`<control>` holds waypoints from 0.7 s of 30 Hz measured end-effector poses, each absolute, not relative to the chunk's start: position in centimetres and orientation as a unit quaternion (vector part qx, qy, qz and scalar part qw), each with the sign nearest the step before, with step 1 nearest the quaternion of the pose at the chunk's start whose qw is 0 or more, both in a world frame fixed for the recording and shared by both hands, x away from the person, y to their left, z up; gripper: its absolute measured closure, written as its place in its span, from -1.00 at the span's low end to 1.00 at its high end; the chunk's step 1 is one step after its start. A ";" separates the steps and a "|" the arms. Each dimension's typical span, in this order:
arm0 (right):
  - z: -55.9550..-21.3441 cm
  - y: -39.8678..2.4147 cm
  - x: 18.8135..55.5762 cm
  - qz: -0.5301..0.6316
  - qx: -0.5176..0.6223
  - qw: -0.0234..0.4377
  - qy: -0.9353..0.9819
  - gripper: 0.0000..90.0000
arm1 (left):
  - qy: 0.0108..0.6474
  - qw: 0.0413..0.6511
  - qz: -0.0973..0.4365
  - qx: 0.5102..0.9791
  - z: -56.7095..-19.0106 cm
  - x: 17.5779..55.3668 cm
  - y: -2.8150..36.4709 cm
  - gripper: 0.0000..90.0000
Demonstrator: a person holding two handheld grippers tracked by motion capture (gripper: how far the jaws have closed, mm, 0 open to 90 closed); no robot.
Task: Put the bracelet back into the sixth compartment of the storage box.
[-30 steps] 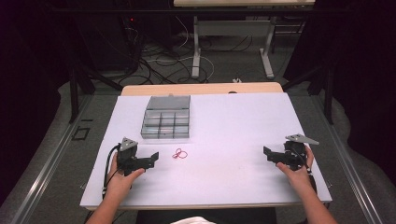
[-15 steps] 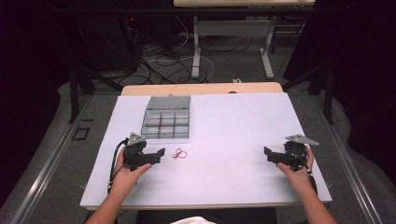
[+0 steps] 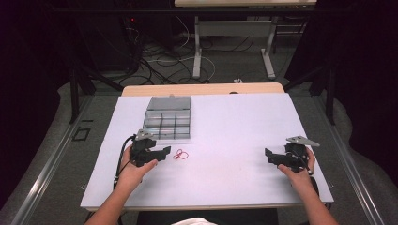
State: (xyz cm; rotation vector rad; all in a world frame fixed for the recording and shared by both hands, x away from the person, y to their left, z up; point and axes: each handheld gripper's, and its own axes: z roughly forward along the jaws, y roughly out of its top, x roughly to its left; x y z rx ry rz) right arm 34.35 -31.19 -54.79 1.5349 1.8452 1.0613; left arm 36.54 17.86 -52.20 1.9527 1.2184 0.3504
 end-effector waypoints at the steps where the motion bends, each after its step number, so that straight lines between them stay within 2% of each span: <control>1: -54.9 -31.2 34.4 0.389 0.564 0.261 0.680 -1.00 | 0.481 0.396 0.138 0.770 -52.2 36.5 17.9 -0.34; 21: -54.9 -31.1 34.4 0.390 0.558 0.253 0.687 -1.00 | 0.465 0.383 0.122 0.789 -52.4 37.9 15.9 -0.28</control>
